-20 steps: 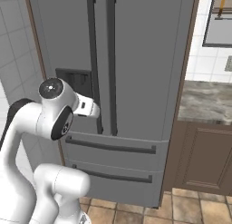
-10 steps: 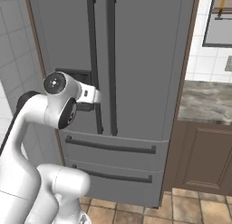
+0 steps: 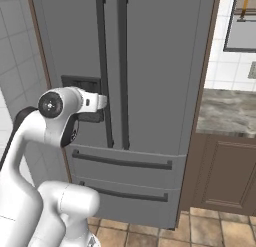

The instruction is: Take the cake and donut from the fridge and place them on the empty tray on the dining counter.

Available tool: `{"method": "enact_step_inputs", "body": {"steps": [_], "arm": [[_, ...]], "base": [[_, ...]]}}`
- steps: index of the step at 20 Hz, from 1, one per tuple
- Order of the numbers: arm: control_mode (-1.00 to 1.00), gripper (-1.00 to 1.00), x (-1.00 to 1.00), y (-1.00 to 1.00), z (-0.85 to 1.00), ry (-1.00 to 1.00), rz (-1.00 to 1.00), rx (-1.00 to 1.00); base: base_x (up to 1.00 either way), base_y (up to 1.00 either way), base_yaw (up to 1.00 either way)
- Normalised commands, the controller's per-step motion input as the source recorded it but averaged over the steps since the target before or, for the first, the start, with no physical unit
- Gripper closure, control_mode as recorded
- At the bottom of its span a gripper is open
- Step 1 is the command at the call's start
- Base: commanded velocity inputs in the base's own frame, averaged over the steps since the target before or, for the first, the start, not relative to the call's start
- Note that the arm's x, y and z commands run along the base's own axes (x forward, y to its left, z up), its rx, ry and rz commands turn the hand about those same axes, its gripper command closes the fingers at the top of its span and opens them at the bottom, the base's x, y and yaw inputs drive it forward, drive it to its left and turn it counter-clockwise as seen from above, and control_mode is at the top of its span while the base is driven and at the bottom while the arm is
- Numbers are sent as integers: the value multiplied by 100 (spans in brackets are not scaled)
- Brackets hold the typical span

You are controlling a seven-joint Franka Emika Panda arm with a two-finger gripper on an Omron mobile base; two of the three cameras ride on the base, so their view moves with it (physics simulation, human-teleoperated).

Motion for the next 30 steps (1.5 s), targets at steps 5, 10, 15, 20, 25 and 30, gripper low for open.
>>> {"method": "enact_step_inputs", "body": {"steps": [5,10,15,20,25,30], "arm": [[-100,-100,32,0,19,-3,-2,0],[-100,-100,54,0,21,0,-6,0],[-100,-100,58,0,6,0,-5,0],[-100,-100,68,0,0,0,0,0],[-100,-100,78,0,0,0,0,0],[-100,-100,79,0,0,0,0,0]], "base": [[0,0,0],[0,0,0],[0,0,0],[0,0,0],[0,0,0],[0,0,0]]}}
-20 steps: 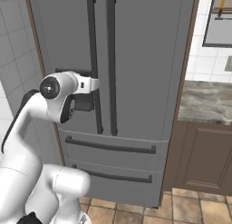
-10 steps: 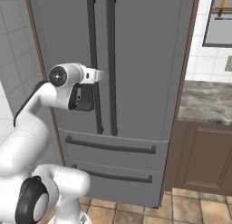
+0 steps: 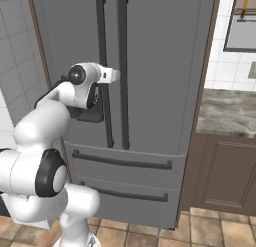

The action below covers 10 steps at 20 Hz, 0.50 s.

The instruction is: Take the cake and donut from the fridge and place them on the empty tray on the dining counter.

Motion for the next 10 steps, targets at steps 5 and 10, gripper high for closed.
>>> {"method": "enact_step_inputs", "body": {"steps": [5,10], "arm": [[-100,-100,81,0,0,0,0,0],[-100,-100,79,0,-10,-3,0,0]], "base": [[0,0,0],[0,0,0]]}}
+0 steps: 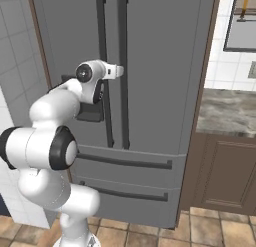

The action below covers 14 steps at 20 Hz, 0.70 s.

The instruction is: Take the cake and donut from the fridge and place them on the empty tray on the dining counter.

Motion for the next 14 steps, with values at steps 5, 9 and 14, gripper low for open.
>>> {"method": "enact_step_inputs", "body": {"steps": [5,9,14], "arm": [[-100,-100,69,0,-9,-3,0,0],[-100,100,13,1,2,14,0,0],[-100,100,-62,2,22,37,0,-1]], "base": [[0,0,0],[0,0,0],[0,0,0]]}}
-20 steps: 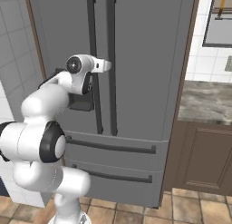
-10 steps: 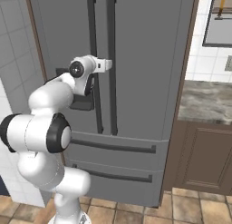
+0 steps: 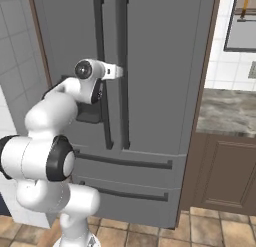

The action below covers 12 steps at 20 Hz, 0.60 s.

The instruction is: Take the cake and donut from the fridge and place them on the empty tray on the dining counter.

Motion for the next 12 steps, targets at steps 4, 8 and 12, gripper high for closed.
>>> {"method": "enact_step_inputs", "body": {"steps": [4,8,12], "arm": [[-100,100,-85,6,18,38,0,0],[-100,100,-80,31,7,31,0,-1],[-100,100,-80,56,0,16,0,-1]], "base": [[0,0,0],[0,0,0],[0,0,0]]}}
